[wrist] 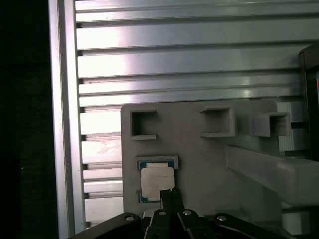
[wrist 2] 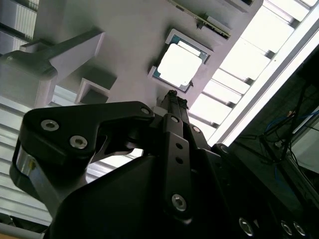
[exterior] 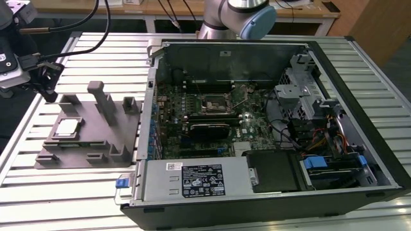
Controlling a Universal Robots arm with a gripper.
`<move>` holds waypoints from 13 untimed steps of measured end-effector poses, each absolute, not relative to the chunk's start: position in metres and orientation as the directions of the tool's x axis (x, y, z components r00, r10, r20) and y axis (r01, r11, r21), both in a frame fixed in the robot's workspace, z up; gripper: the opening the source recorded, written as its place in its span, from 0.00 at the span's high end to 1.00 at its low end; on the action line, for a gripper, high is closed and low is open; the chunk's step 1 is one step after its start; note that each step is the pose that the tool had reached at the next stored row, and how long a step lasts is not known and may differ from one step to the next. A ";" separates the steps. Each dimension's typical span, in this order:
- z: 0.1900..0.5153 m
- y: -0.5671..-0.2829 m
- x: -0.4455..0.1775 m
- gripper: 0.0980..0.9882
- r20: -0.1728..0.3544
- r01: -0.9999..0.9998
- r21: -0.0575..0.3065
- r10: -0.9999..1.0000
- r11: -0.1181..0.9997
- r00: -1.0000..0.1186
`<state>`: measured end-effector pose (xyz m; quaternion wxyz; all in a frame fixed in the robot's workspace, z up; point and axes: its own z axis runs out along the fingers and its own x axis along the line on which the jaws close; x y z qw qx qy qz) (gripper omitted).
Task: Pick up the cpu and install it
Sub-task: 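Pick up the cpu and move it towards the insertion slot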
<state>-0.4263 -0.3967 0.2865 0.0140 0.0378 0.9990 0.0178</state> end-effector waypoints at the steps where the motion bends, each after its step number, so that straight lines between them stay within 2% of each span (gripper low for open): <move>1: 0.286 -0.397 -0.426 0.99 -0.027 0.075 0.037 0.076 0.997 -0.997; 13: 0.274 -0.399 -0.426 0.99 -0.027 0.075 0.035 0.076 0.997 -0.997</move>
